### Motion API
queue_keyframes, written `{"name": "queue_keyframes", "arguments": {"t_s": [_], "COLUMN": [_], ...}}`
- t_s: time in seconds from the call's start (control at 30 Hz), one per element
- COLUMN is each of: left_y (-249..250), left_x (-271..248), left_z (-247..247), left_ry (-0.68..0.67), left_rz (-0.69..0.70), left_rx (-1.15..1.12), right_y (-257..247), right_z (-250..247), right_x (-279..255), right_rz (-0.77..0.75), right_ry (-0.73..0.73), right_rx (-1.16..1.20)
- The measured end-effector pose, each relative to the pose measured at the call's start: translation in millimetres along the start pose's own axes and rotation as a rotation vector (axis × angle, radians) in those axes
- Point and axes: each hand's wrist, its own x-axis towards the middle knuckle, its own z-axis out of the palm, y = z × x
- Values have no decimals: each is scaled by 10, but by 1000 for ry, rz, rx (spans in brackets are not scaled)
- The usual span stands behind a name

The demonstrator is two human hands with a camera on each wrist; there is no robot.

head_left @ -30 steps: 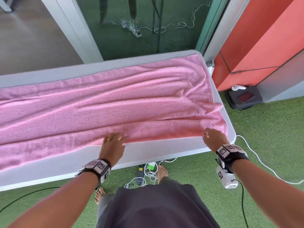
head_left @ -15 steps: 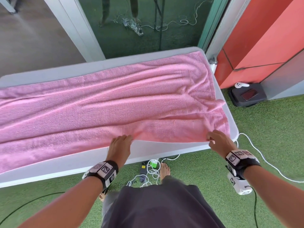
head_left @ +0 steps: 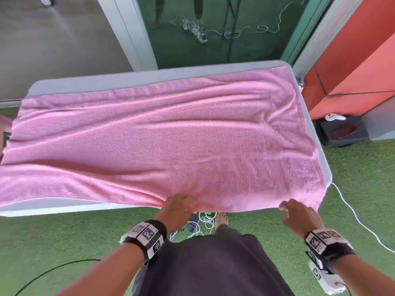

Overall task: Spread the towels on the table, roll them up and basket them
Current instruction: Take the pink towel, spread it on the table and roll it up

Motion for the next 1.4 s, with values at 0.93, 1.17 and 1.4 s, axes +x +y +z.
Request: {"name": "queue_keyframes", "arguments": {"t_s": [0.93,1.17,1.4], "left_y": [-2760,-2778,-2665], "left_x": [-1289,-1192,-1586], "left_z": [-1078,-1090,-1164], "left_ry": [230,205,138], "left_rz": [-227,-275,-246], "left_rx": [90,47,-53], "right_y": [-4876,-4876,-4770], "right_z": [734,677,704], "right_x": [392,449,450], "right_rz": [-694,-717,-780], "right_ry": [-140,-182,-300], "right_rx": [-137,-168,-267]}}
